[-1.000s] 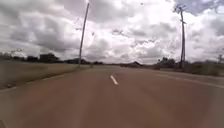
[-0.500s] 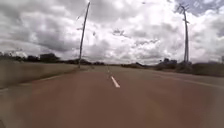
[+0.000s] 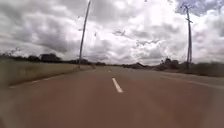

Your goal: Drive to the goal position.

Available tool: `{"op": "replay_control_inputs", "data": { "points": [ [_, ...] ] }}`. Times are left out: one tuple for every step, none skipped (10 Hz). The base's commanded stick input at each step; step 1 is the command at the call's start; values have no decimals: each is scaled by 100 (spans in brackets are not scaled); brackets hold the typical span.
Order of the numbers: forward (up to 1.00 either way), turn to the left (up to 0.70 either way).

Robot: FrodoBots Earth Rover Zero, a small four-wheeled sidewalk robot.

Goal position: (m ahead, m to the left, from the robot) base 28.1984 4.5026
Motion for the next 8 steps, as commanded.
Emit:
{"op": "replay_control_inputs", "data": {
  "points": [
    [100,0],
    [100,0],
    [100,0],
    [100,0],
    [100,-14],
    [100,-30],
    [100,-40],
    [100,-40]
  ]
}}
